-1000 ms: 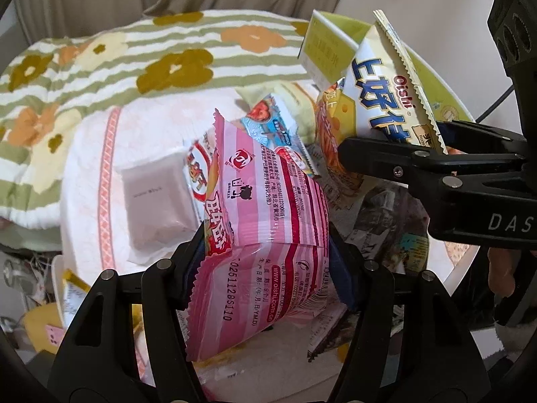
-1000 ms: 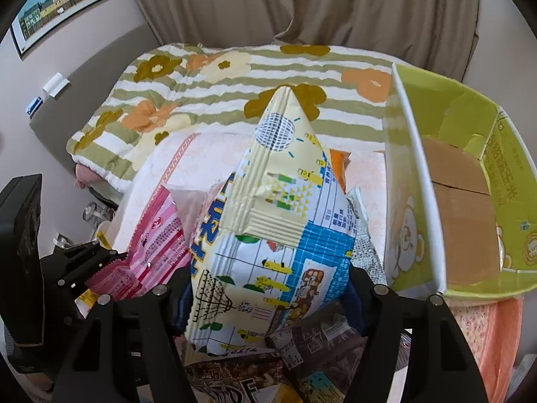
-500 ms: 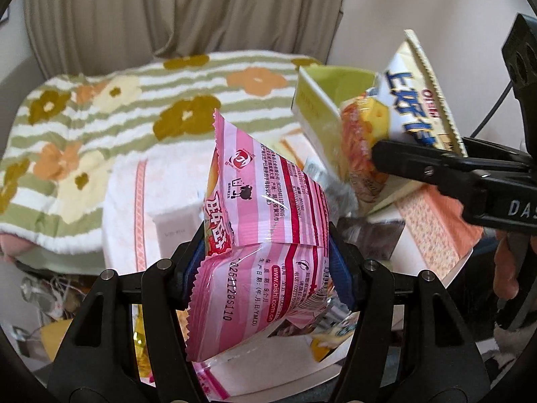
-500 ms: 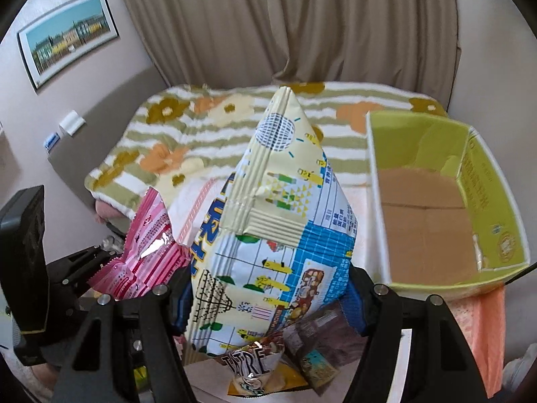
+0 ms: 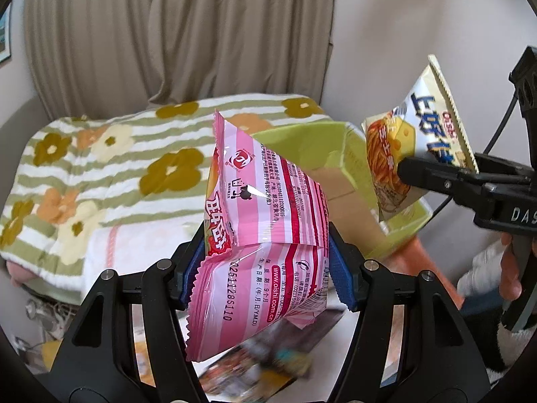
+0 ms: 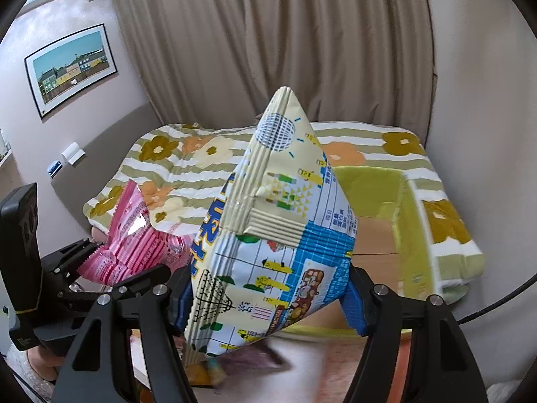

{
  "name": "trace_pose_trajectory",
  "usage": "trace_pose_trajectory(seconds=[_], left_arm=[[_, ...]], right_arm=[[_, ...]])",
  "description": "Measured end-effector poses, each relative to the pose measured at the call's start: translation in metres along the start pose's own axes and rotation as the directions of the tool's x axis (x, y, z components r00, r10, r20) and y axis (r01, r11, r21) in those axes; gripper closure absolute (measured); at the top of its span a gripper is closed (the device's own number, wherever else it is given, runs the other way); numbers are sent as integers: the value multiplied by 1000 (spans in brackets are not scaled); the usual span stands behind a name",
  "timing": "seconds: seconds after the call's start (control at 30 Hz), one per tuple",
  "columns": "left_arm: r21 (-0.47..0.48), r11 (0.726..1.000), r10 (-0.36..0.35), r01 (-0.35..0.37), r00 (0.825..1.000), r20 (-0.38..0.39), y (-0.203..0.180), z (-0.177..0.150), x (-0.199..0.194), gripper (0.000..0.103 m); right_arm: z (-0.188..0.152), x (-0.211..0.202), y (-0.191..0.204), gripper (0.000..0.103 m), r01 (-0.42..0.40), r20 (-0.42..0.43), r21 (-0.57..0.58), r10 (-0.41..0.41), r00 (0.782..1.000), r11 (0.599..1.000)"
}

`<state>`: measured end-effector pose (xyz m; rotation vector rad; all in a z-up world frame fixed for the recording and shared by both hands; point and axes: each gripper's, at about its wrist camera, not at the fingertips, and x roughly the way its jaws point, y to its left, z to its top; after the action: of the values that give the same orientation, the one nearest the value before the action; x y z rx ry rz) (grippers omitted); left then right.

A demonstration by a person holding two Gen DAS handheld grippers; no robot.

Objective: Organize snacks
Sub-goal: 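Carry both bags over the yellow-green box and open both tools to drop them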

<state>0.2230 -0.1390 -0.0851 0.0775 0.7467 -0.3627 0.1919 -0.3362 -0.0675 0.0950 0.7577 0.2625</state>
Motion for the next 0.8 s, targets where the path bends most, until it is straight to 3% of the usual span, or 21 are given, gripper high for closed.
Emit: trace_pose_trajectory(seconds=[0.1,0.33,0.63,0.77,0.8], left_arm=[[-10,1000,-13,13,1000,-15,-25,14,26,43],[-39,998,-62,57,988,-138,-50,36,104,43],[4,992,-119,126,940,-319,-60,38,193,42],[43,991,-102,125,928,-358,-67,36,210,32],[48,990,-108,135,923,-369,-68,34,213,25]], right_arm=[[2,1,-29,38,20,-10,-2,-20,1000,1000],[9,22,-83,38,36,-53,65,-33,998,997],[4,50,-108,38,81,-119,137,-65,991,987],[0,61,-113,38,94,-150,155,-71,986,983],[-1,63,-113,38,95,-155,160,-70,985,982]])
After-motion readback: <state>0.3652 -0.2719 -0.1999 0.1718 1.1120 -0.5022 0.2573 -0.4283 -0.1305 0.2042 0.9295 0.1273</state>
